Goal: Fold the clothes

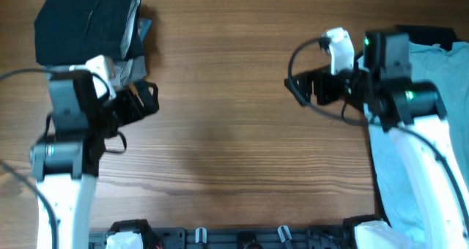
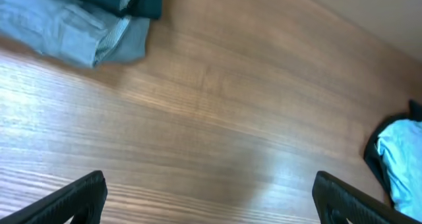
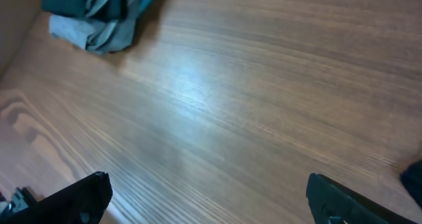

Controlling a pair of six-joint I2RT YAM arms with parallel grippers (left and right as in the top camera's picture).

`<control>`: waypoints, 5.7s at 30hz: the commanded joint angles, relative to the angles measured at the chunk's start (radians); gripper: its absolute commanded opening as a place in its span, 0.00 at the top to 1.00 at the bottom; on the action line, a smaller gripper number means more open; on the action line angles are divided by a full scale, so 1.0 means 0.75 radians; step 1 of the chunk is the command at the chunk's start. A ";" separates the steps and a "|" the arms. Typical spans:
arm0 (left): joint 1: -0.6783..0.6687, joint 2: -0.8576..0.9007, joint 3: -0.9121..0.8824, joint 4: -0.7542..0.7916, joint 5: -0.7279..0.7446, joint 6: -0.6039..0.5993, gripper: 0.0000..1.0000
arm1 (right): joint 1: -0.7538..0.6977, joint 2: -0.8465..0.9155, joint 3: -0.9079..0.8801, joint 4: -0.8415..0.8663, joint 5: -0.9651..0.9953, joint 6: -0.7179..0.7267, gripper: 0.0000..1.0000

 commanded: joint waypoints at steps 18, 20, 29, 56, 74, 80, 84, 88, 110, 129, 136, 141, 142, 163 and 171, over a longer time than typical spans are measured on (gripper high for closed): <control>-0.007 0.113 0.067 -0.001 0.115 -0.006 0.00 | -0.600 0.650 0.046 0.087 0.559 0.302 0.31; -0.007 0.113 0.067 -0.001 0.115 -0.006 0.00 | -0.600 0.674 0.039 0.038 0.605 0.306 0.39; -0.007 0.113 0.067 0.000 0.114 -0.006 0.00 | -0.601 0.824 0.038 0.012 0.694 0.382 0.39; -0.007 0.113 0.067 -0.001 0.110 -0.006 0.00 | -0.822 0.702 0.057 0.093 -0.146 -0.139 0.96; -0.007 0.113 0.067 -0.001 0.110 -0.006 0.00 | -0.783 0.512 0.045 0.067 0.101 0.064 0.83; -0.008 0.113 0.067 -0.001 0.111 -0.006 0.00 | -0.552 0.515 0.035 0.143 0.236 -0.003 0.59; -0.008 0.113 0.067 -0.001 0.110 -0.006 0.00 | -0.403 0.564 0.035 0.223 0.422 0.001 0.53; -0.008 0.119 0.067 -0.001 0.105 -0.006 0.00 | -0.336 0.679 0.035 0.272 0.651 0.031 0.52; -0.008 0.306 0.066 -0.044 0.106 -0.006 0.00 | -0.335 0.893 0.037 0.353 0.710 0.063 0.96; -0.008 0.270 0.067 -0.055 0.131 -0.006 0.00 | -0.601 0.584 0.039 0.288 0.369 0.002 0.96; -0.008 0.270 0.067 -0.056 0.131 -0.006 0.00 | -0.548 0.621 0.039 0.253 0.332 0.000 0.40; -0.008 0.270 0.067 -0.051 0.131 -0.006 0.00 | -0.485 0.705 0.039 0.253 0.435 -0.014 0.17; -0.008 0.270 0.067 -0.052 0.131 -0.006 0.00 | -0.468 0.739 0.039 0.248 0.501 -0.015 0.16; -0.008 0.270 0.067 -0.062 0.131 -0.006 0.00 | -0.481 0.837 0.040 0.298 0.729 0.061 0.96; -0.007 0.242 0.086 -0.061 0.143 -0.005 0.01 | -0.701 0.522 0.040 0.323 0.506 0.141 0.96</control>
